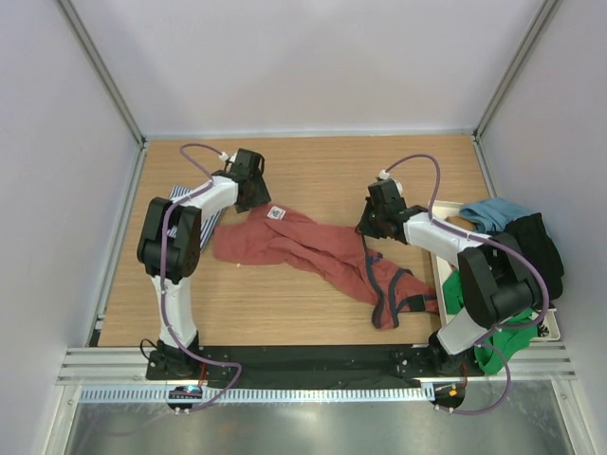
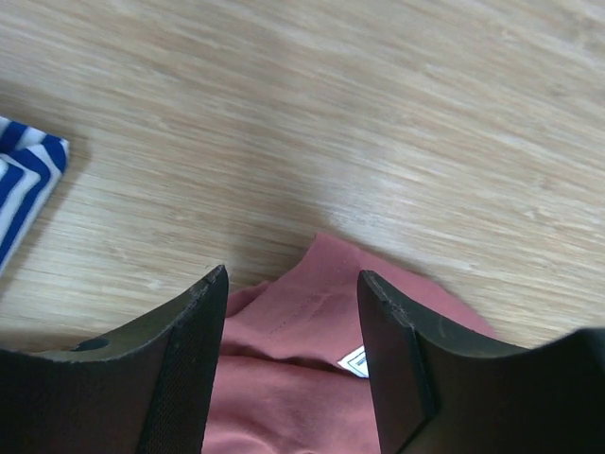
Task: Fold and stack the tank tops
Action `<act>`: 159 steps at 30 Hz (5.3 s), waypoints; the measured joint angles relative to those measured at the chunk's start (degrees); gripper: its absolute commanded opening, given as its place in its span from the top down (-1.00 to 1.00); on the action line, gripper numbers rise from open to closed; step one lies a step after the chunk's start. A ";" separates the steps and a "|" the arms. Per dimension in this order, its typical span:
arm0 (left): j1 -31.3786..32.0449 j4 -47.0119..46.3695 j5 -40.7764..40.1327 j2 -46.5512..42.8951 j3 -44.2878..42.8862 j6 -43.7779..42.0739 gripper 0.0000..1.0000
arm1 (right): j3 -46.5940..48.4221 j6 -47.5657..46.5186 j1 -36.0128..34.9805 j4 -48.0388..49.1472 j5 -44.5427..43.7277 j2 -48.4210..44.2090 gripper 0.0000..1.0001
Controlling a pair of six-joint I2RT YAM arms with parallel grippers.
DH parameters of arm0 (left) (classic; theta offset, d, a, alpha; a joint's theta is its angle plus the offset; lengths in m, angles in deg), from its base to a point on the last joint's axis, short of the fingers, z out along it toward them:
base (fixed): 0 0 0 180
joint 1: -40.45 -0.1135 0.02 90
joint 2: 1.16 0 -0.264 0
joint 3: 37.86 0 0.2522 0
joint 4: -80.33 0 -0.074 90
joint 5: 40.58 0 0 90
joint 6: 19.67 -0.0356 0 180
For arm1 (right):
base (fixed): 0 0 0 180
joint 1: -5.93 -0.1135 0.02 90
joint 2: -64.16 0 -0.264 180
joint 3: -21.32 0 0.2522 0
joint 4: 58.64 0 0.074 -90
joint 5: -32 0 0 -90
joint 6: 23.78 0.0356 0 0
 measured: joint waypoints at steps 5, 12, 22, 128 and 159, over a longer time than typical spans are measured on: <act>0.00 0.17 2.05 1.05 0.00 0.39 0.41 | 0.81 -0.39 0.00 -0.96 -0.15 -0.07 0.98; 0.00 0.04 3.65 2.75 -2.29 0.04 1.00 | 2.84 -1.77 0.00 -2.58 -0.35 -0.07 0.98; -2.45 4.33 -0.61 -8.63 -6.71 0.46 1.00 | 23.63 -5.86 2.82 -11.72 -0.11 4.85 0.98; 15.37 8.31 -6.16 -39.21 12.22 4.85 1.00 | 16.09 -14.67 3.32 -17.62 4.66 -18.40 0.98; 12.31 0.22 -17.49 -68.41 -3.13 -9.99 1.00 | 27.85 -18.45 3.58 -10.01 14.19 -40.15 0.98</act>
